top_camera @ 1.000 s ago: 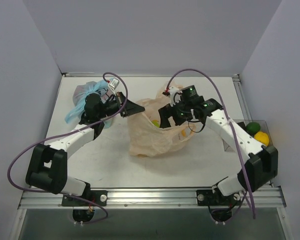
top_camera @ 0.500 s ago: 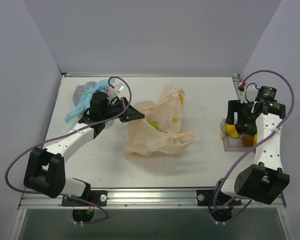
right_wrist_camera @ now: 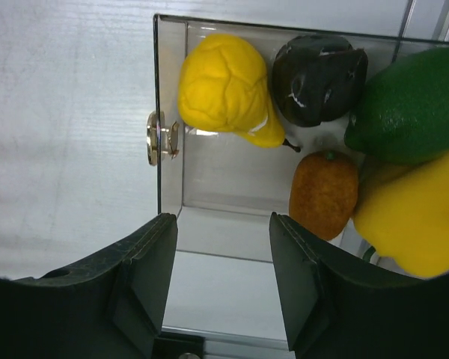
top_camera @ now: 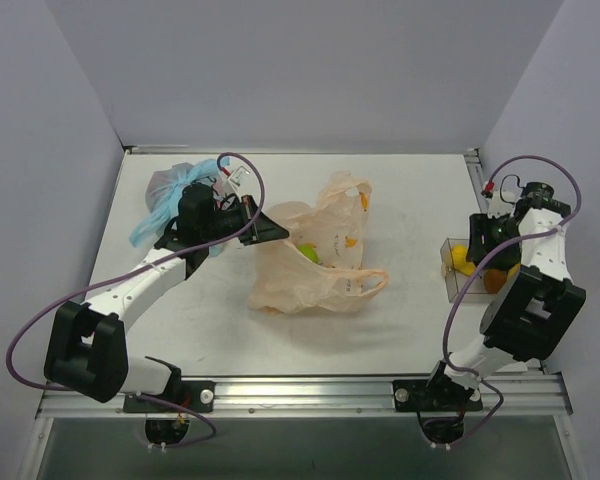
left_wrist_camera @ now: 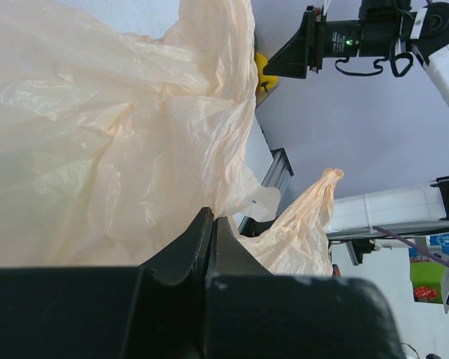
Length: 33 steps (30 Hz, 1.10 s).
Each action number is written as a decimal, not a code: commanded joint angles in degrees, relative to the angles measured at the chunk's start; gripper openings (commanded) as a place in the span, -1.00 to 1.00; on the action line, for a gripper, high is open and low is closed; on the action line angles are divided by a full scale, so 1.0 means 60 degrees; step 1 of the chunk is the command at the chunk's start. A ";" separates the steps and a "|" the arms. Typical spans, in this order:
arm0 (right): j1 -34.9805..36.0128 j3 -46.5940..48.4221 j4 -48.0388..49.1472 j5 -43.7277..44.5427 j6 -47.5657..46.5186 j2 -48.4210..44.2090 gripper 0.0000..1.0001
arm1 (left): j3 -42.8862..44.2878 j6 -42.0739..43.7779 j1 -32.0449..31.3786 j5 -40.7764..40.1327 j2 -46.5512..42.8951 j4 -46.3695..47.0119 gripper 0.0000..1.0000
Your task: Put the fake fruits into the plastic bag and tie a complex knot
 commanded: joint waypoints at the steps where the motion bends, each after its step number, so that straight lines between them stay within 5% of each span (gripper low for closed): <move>1: 0.0222 0.0158 0.0348 0.0112 -0.0108 0.0424 0.05 | 0.0234 0.0294 -0.0036 0.0279 -0.0277 0.0546 -1.00; 25: 0.1263 0.0481 0.1447 0.0464 -0.1118 0.2755 0.27 | 0.0395 0.0572 -0.0050 0.0249 0.0089 0.0531 -1.00; 33: 0.1102 0.0203 0.1579 0.0303 -0.1133 0.2333 -0.04 | 0.0483 0.0601 -0.0050 0.0293 0.0133 0.0517 -1.00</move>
